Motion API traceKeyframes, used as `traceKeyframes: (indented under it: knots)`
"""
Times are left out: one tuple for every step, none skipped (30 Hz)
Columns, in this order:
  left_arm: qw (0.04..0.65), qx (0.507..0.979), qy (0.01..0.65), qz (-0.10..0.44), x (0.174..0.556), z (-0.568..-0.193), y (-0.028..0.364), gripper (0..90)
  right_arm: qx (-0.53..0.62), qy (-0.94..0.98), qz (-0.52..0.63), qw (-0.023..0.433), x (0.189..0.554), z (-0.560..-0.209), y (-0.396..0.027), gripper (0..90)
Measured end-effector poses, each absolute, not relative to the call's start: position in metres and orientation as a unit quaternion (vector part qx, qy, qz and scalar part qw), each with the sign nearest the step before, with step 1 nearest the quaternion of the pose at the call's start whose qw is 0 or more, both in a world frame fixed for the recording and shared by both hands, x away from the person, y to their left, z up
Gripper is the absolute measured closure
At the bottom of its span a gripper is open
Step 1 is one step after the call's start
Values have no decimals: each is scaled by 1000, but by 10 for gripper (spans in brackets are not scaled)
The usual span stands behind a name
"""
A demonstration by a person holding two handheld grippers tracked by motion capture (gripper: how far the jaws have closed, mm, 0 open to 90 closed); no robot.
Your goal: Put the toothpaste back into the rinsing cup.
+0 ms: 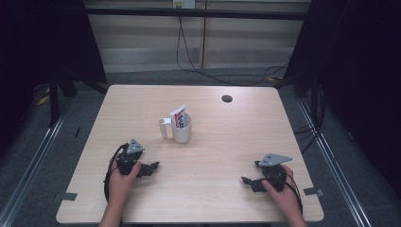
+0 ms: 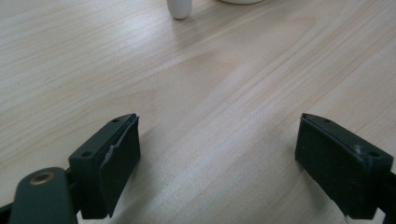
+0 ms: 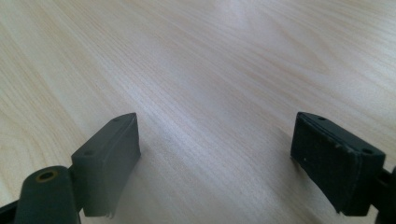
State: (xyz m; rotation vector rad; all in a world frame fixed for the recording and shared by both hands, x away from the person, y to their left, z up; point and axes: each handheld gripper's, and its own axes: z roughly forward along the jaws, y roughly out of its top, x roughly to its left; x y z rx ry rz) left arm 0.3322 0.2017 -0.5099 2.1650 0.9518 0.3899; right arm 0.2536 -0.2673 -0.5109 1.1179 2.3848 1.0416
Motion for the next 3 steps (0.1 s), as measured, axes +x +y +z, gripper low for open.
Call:
traceKeyframes:
  knots:
    - [363, 841, 370, 153, 332, -510, 202, 140, 390, 832, 363, 154, 254, -511, -267, 151]
    - [363, 841, 370, 153, 332, -510, 202, 140, 390, 832, 364, 154, 254, -511, -267, 151]
    - [364, 841, 370, 152, 332, -510, 202, 140, 390, 832, 363, 155, 254, -511, -267, 151]
